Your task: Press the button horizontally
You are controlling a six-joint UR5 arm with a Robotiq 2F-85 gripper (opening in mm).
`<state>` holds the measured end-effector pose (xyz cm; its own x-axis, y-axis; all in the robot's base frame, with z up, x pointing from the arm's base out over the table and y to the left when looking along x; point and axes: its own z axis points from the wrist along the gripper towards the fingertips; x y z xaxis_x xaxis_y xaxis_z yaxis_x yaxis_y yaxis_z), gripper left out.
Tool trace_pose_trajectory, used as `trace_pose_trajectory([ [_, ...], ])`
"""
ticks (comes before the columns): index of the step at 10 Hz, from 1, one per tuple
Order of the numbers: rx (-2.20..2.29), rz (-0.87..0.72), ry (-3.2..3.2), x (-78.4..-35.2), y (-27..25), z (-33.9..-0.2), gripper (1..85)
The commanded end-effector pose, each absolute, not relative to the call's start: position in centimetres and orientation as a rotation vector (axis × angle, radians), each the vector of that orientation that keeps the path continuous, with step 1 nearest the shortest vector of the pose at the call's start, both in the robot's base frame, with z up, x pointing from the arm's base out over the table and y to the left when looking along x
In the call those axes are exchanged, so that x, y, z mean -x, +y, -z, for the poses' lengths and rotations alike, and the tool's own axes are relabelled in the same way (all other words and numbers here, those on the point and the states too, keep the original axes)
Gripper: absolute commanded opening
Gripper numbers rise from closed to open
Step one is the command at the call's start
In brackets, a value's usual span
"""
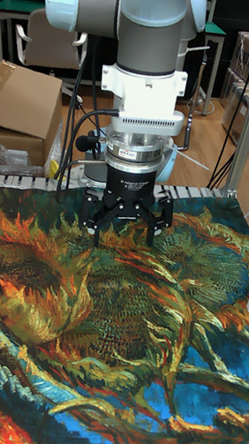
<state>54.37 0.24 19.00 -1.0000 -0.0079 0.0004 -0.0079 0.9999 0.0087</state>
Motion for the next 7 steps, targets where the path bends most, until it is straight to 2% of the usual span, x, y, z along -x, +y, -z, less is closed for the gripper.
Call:
trace_pose_trajectory([
  [1, -0.331, 0.157, -3.300, -58.7, 3.1, -19.5, 1.3],
  [5, -0.242, 0.104, -3.333, -59.4, 2.2, -19.6, 1.3],
  [7, -0.260, 0.173, -3.363, -60.2, 3.3, -19.9, 1.3],
])
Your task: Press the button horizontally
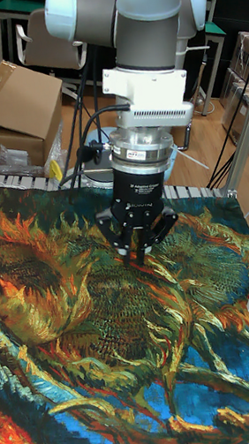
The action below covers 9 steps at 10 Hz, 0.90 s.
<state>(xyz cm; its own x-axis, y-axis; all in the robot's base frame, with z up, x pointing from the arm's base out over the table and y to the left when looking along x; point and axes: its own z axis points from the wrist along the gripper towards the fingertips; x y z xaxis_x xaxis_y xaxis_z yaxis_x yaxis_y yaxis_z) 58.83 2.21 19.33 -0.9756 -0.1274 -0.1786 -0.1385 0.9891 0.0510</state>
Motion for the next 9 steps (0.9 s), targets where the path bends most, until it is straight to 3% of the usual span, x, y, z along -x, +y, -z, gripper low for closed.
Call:
trace_pose_trajectory([
  [1, 0.240, -0.155, 2.888, -60.3, 3.5, -19.9, 1.3],
  [9, 0.321, -0.113, 2.965, -58.2, 2.6, -19.4, 1.3],
])
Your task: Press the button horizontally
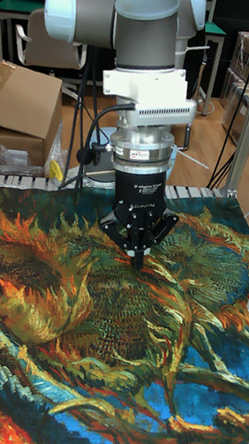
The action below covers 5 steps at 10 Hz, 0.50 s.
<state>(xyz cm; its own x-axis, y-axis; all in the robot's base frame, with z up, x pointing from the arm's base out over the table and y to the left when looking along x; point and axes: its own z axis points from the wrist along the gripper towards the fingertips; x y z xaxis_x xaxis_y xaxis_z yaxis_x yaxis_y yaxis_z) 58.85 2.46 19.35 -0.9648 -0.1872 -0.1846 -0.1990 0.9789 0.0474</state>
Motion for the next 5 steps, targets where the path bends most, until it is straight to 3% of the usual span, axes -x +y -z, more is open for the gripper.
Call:
trace_pose_trajectory([
  [1, 0.363, -0.107, 2.960, -58.2, 2.6, -19.4, 1.3],
  [5, 0.646, 0.029, 2.954, -54.8, -4.6, -16.8, 1.3],
])
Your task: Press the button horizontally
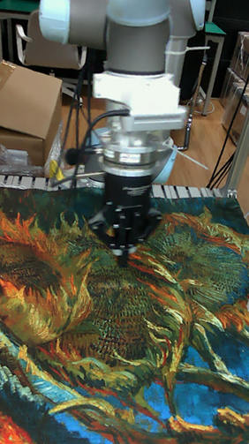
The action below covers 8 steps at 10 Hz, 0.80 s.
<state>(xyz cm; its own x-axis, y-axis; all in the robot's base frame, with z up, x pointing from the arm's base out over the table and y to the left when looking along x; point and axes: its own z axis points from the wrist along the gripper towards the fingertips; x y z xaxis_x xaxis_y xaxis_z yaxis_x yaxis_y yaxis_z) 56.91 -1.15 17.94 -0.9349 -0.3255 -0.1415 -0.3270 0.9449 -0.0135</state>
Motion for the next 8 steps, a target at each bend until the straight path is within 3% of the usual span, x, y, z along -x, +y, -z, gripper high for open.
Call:
trace_pose_trajectory([
  [1, 0.626, 0.030, 2.959, -54.5, -5.0, -16.7, 1.3],
  [3, 0.522, 0.100, 2.963, -55.0, -6.2, -16.8, 1.3],
  [6, 0.470, 0.038, 2.857, -57.6, -4.6, -17.1, 1.7],
  [8, 0.523, 0.083, 2.935, -55.5, -8.5, -15.3, 1.3],
])
